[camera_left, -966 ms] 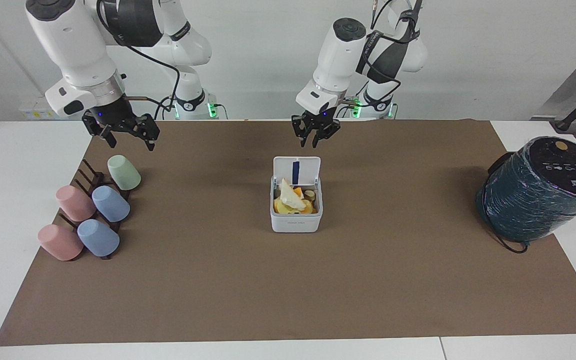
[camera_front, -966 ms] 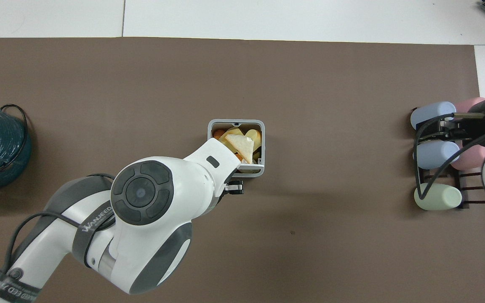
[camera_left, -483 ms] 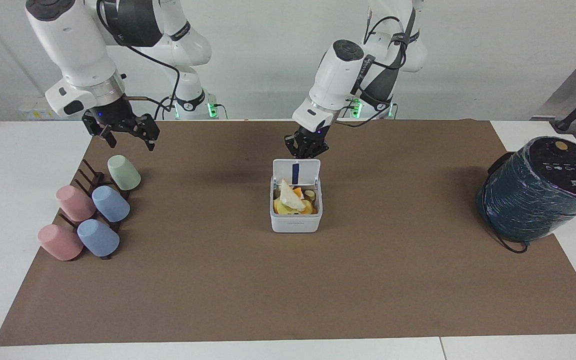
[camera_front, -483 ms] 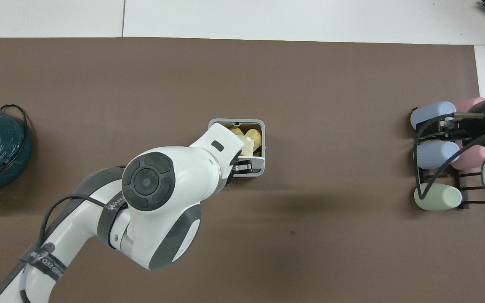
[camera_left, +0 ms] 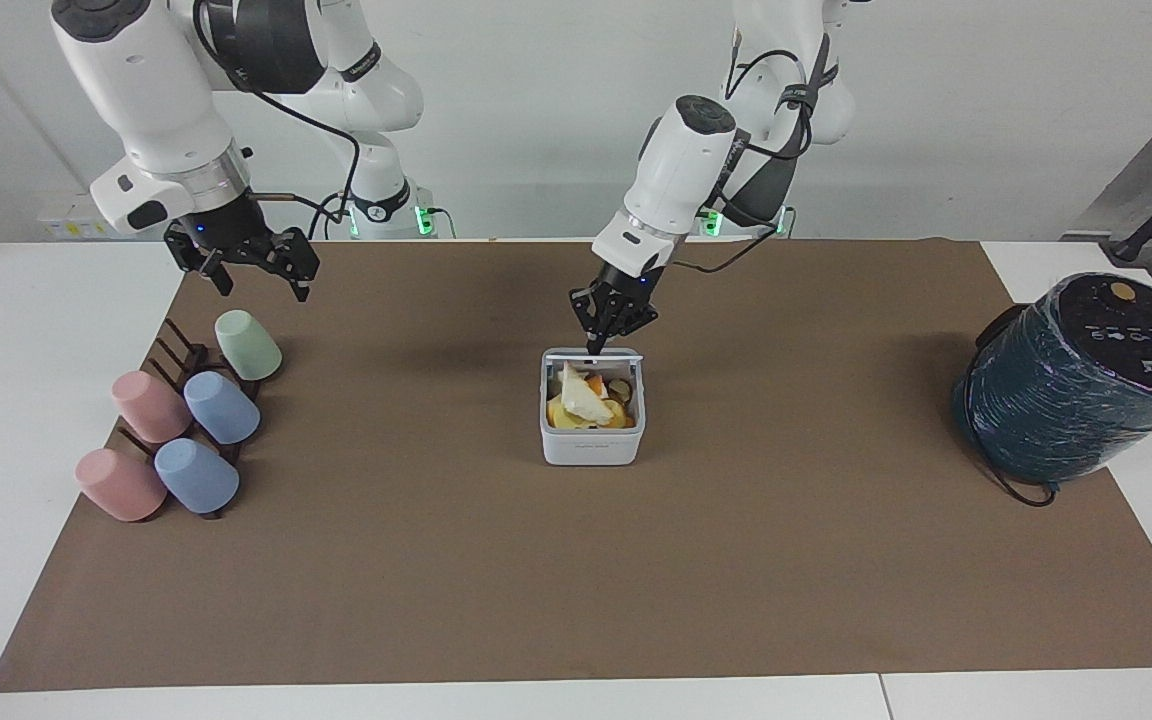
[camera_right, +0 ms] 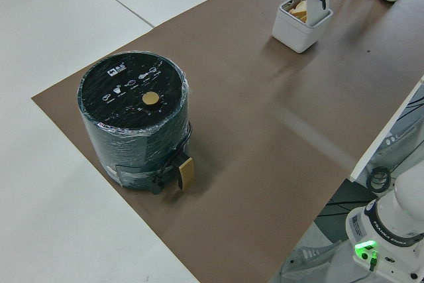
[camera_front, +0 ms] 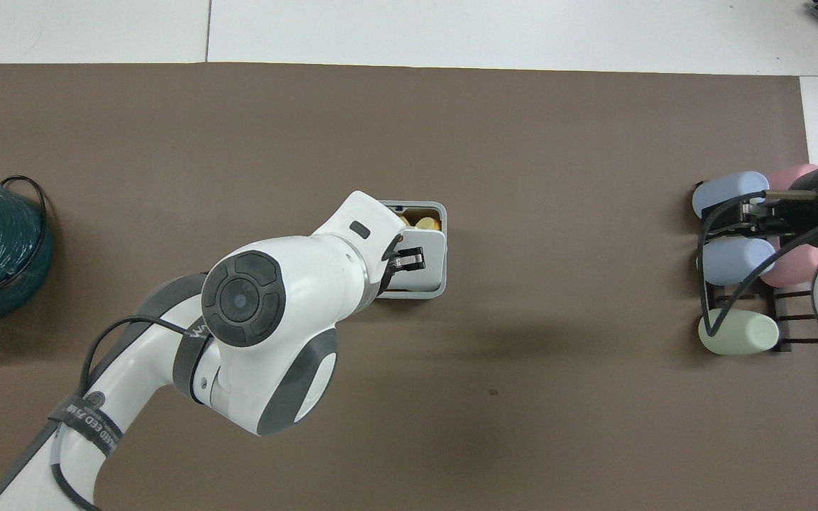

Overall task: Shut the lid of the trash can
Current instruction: 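Push the white lid down over the can with the left gripper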

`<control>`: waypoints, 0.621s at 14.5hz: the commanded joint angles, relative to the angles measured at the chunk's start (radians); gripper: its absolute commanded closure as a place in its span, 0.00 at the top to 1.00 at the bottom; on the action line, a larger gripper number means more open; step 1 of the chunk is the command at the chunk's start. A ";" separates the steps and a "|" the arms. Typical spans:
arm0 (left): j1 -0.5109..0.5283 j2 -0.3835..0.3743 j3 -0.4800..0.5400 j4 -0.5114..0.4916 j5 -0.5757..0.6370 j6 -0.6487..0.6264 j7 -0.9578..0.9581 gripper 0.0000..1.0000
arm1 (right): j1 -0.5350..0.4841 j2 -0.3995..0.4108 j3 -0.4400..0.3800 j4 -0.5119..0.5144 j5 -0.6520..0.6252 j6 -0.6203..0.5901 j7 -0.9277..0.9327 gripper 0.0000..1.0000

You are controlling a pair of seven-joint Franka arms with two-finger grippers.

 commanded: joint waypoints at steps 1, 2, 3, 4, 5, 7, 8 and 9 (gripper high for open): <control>0.002 0.068 0.002 0.032 -0.017 0.064 -0.005 0.00 | -0.010 -0.003 0.008 -0.003 -0.005 -0.010 -0.016 1.00; 0.002 0.091 0.002 0.052 -0.017 0.070 -0.005 0.00 | -0.010 -0.002 0.008 -0.003 -0.005 -0.010 -0.016 1.00; 0.002 0.114 0.002 0.077 -0.017 0.070 -0.005 0.00 | -0.010 -0.003 0.008 -0.003 -0.005 -0.010 -0.016 1.00; 0.004 0.141 0.004 0.100 -0.017 0.072 -0.005 0.00 | -0.010 -0.003 0.008 -0.003 -0.005 -0.010 -0.016 1.00; 0.005 0.158 0.004 0.113 -0.017 0.072 -0.005 0.00 | -0.010 -0.003 0.008 -0.003 -0.005 -0.008 -0.016 1.00; 0.005 0.178 0.005 0.118 -0.017 0.096 -0.003 0.00 | -0.010 -0.003 0.008 -0.003 -0.005 -0.010 -0.016 1.00; 0.007 0.188 0.005 0.118 -0.017 0.111 -0.002 0.00 | -0.010 -0.003 0.008 -0.003 -0.005 -0.008 -0.016 1.00; 0.008 0.199 0.005 0.117 -0.015 0.124 -0.002 0.00 | -0.010 -0.003 0.008 -0.003 -0.005 -0.008 -0.016 1.00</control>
